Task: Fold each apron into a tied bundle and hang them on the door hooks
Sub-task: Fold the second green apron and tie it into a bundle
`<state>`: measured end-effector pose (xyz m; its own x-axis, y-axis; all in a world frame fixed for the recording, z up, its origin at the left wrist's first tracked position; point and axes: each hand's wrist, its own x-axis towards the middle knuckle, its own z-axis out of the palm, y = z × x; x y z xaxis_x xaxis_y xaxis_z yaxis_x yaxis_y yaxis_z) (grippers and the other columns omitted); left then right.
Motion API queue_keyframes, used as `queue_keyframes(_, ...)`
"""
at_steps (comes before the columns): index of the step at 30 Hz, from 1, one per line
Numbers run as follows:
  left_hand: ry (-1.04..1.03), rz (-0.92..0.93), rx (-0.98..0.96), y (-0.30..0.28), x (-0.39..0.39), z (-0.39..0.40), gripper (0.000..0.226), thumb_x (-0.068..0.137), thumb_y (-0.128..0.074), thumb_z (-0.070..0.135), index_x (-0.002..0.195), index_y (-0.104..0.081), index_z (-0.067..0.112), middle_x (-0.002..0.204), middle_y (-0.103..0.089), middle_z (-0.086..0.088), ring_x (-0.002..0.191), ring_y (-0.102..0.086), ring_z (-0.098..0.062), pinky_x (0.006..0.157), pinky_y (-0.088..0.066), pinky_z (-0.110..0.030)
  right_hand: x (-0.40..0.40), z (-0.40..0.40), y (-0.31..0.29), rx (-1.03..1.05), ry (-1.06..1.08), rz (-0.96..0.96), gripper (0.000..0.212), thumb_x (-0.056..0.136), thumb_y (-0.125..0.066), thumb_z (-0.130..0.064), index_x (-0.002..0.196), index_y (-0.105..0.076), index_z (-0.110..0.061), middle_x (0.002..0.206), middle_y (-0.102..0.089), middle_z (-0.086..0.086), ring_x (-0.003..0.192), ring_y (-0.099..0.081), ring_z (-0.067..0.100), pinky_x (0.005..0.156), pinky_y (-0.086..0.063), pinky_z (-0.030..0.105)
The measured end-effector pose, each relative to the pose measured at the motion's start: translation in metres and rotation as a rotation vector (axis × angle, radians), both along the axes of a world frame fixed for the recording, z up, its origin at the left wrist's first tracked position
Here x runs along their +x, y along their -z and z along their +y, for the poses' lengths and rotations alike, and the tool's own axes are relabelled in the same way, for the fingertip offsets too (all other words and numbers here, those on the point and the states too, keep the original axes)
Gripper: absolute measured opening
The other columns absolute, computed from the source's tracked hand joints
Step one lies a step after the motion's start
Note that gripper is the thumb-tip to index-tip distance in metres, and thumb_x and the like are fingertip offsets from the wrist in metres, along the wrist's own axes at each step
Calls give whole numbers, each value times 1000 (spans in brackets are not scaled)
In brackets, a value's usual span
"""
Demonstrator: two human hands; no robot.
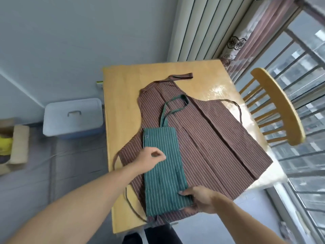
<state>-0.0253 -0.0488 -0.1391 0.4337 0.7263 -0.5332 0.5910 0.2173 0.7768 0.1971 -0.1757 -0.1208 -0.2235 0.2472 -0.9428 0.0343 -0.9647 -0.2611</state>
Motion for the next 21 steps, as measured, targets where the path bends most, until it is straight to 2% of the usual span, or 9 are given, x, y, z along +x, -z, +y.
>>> queue_keyframes(2, 139, -28, -166, 2, -3, -33, 46, 86, -63, 68, 112, -74, 31, 124, -68, 11, 113, -62, -5, 111, -43, -44, -2, 2, -10, -13, 151, 62, 25, 101, -58, -13, 124, -56, -4, 111, -67, 22, 71, -68, 22, 67, -59, 30)
queue_keyframes(4, 184, -28, -280, 1, -5, -51, 73, 77, -54, 85, 126, -68, 32, 142, -58, 7, 133, -52, -15, 119, -31, -48, -11, 8, -22, 19, 317, 131, 22, 101, -54, -11, 119, -60, 0, 100, -70, 22, 63, -66, 19, 60, -61, 25)
queue_keyframes(7, 3, -111, -425, -5, -10, -52, 80, 73, -43, 89, 119, -70, 29, 139, -58, -5, 127, -53, -22, 117, -31, -50, -24, 19, -31, 38, 553, 294, 34, 93, -57, -10, 116, -67, 13, 89, -73, 23, 62, -74, 23, 50, -60, 25)
queue_keyframes(9, -83, -171, -488, -13, -19, -47, 81, 71, -40, 90, 117, -68, 29, 139, -55, -9, 123, -53, -22, 115, -33, -48, -33, 23, -33, -12, 696, 384, 38, 101, -50, -13, 124, -63, 15, 92, -74, 27, 68, -77, 29, 46, -60, 29)
queue_keyframes(13, -170, -249, -498, -19, -40, -43, 91, 47, -54, 101, 116, -66, 43, 157, -40, -3, 146, -30, -25, 122, -11, -59, -52, 30, -32, -76, 940, 454, 48, 110, -38, -27, 131, -59, 12, 97, -73, 29, 73, -76, 39, 41, -57, 33)
queue_keyframes(15, -292, -393, -472, -12, -49, -40, 103, 35, -68, 96, 121, -68, 40, 148, -48, 5, 142, -36, -23, 118, -23, -57, -56, 34, -30, -76, 1034, 467, 52, 110, -36, -28, 128, -59, 16, 102, -72, 32, 75, -76, 42, 41, -57, 35)
queue_keyframes(17, -334, -464, -464, -11, -52, -38, 104, 34, -87, 79, 127, -64, 39, 146, -47, 5, 137, -40, -21, 114, -33, -48, -56, 40, -26, -72, 1092, 474, 55, 110, -34, -29, 125, -60, 17, 109, -70, 33, 78, -75, 43, 42, -58, 36)
queue_keyframes(19, -303, -301, -372, -8, -48, -35, 91, 50, -96, 54, 132, -58, 43, 157, -37, 0, 141, -37, -24, 119, -28, -47, -55, 44, -24, -78, 1088, 475, 56, 111, -33, -31, 126, -59, 16, 116, -69, 31, 83, -76, 43, 46, -60, 36)
queue_keyframes(21, -330, -15, -229, 1, -40, -32, 85, 73, -87, 47, 145, -46, 28, 155, -40, -5, 141, -40, -27, 116, -31, -46, -52, 49, -21, -39, 978, 380, 60, 110, -34, -40, 127, -62, 10, 118, -70, 27, 88, -76, 38, 57, -63, 38)
